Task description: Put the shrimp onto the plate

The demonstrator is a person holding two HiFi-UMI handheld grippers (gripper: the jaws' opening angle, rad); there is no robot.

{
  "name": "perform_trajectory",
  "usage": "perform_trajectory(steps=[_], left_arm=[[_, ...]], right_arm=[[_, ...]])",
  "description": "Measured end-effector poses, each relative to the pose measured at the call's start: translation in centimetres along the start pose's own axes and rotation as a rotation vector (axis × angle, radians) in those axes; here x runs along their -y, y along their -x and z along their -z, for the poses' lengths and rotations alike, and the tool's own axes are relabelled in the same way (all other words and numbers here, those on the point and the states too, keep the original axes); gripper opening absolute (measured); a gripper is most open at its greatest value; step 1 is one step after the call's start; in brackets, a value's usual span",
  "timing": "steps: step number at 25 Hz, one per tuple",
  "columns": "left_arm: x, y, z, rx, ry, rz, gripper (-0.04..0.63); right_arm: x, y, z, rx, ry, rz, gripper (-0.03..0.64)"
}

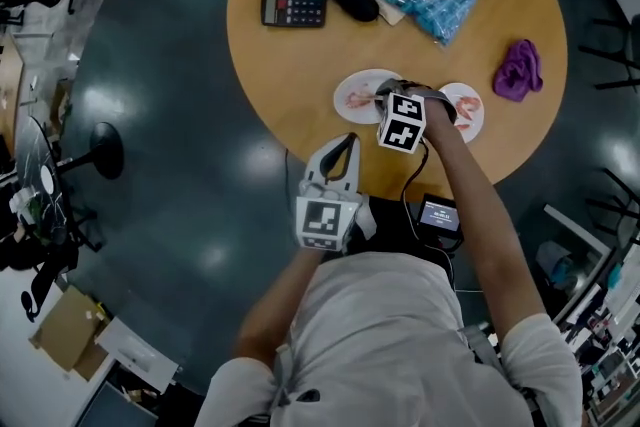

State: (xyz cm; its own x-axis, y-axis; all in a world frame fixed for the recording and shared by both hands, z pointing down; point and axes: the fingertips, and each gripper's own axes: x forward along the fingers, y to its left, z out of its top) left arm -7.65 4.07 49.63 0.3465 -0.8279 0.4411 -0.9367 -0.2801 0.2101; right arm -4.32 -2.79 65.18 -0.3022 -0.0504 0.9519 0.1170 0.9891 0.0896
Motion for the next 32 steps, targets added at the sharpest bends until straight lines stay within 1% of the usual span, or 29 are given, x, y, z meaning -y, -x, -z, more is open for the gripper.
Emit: perform_trajectory(steps=[3,8,10,12,15,22,26,29,32], left_arm=[[-0.1,-0.2,-0.1,0.003,0.006,0.003,0.008],[-0.1,-0.2,-0.6,0.008,-0.002,0.009,0.008],[-0.1,-0.2,-0.6,0.007,-0.001,0.011,0.008],[-0.1,-0.2,-0.5,0.005,0.0,0.012,0.008],[-0.1,-0.2,-0.3,-0.001,-0.004,0.013,0.008],[0.4,-0.1,-0.2,-0.003,-0.011,0.02,0.008],[1.0,-0.3,0.2,-0.017,-0.02,0.031,0.008],[2.0,-0.6,0.0,-0.026,-0.036,0.051,0.008],[2.9,-1.1,-0.2,-0.031,-0.046,0.071,0.008]], right_arm=[[0.0,-0.6,0.1,-0.028,0.017,-0.011,0.06],[0.4,-0.9,-0.2,-0.035,0.026,-0.018,0.058],[0.6,-0.8,-0.3,-0.037,0.037,-0.012,0.034],[0.6,-0.8,-0.3,-0.035,0.041,-0.008,0.029],[0.6,-0.7,-0.2,-0.025,0.019,-0.005,0.025],[0.5,1.1,0.1,0.028,-0.072,0.018,0.02],[0.1,3.1,1.2,0.063,-0.134,0.059,0.02],[-0.3,5.8,4.1,0.073,-0.227,0.116,0.02],[-1.1,8.4,9.2,0.049,-0.378,0.181,0.02]])
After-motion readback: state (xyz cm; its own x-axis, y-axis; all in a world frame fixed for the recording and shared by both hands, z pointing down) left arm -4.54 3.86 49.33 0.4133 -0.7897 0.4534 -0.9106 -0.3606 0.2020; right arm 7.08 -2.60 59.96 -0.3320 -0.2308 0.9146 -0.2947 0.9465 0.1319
